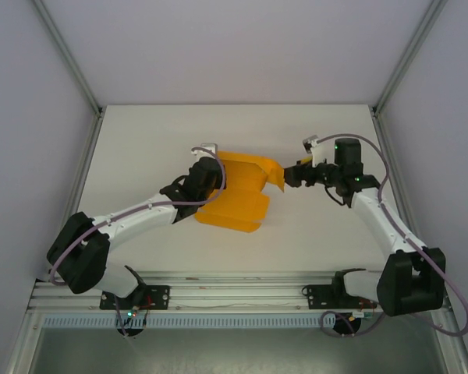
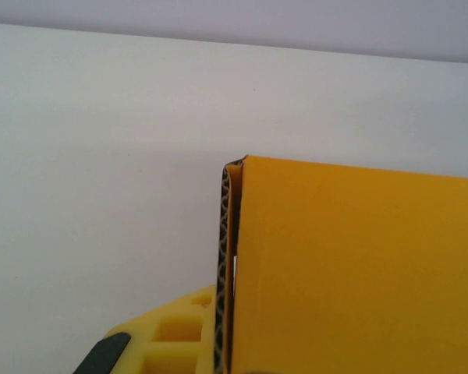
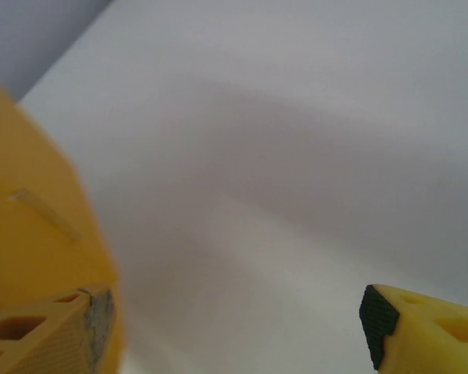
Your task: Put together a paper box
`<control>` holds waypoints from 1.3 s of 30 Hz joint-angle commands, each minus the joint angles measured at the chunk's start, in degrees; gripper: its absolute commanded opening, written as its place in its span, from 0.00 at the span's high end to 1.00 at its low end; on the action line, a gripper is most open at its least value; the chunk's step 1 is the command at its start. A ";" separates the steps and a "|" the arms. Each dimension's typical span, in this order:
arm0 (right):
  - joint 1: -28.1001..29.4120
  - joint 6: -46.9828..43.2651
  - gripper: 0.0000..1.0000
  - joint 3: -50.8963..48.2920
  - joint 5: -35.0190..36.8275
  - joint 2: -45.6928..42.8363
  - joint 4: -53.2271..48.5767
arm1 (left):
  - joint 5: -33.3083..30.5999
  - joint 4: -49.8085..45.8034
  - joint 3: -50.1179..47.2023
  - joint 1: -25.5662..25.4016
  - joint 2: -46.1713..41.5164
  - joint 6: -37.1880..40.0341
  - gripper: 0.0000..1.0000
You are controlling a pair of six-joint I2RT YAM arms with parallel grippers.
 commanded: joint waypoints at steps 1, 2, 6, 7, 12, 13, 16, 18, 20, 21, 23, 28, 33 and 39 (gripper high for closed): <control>1.00 -5.18 0.22 -0.39 -8.81 -0.42 -3.71 | -1.76 0.60 0.96 0.33 -0.32 1.19 1.00; 1.41 -6.61 0.22 -0.02 -9.59 -0.08 -5.04 | -1.97 0.28 1.29 0.34 -0.03 1.09 1.00; 3.96 -8.49 0.25 1.22 -9.59 1.96 -5.61 | -1.23 0.32 2.00 0.39 0.62 1.25 1.00; 4.68 -8.79 0.27 1.88 -10.11 2.65 -5.63 | -1.18 0.27 2.11 0.33 0.78 1.26 1.00; 7.79 -5.06 0.30 3.96 -7.67 5.85 -0.88 | -1.21 -0.99 2.93 0.33 1.57 0.63 1.00; 8.36 -4.04 0.31 4.33 -5.80 6.32 0.33 | -0.96 -0.82 2.79 0.38 1.57 0.68 1.00; 10.50 -2.37 0.32 5.50 -0.08 7.43 2.17 | -1.06 -0.47 2.73 0.33 1.63 0.69 1.00; 12.38 -2.80 0.32 5.87 4.15 7.61 3.04 | -2.02 -1.26 3.18 0.33 1.96 0.69 1.00; 14.80 -1.99 0.33 5.98 11.14 7.66 4.89 | -2.33 -1.72 3.55 0.36 2.40 0.79 1.00; 16.09 -1.29 0.34 6.23 14.80 7.94 5.76 | -2.24 -1.79 3.64 0.33 2.53 0.79 1.00; 18.78 1.29 0.35 7.16 23.61 9.04 7.39 | -2.07 -1.77 3.88 0.24 2.92 0.93 1.00; 23.49 10.16 0.63 9.50 46.41 13.23 10.67 | -3.47 -2.38 4.59 -0.39 3.48 1.03 1.00; 26.30 15.42 0.78 10.85 59.80 17.23 12.08 | -5.50 -3.64 5.32 -1.15 3.83 0.99 1.00; 27.80 24.49 1.00 15.78 77.34 23.85 6.59 | -9.88 -6.61 7.69 -2.42 5.35 -0.78 1.00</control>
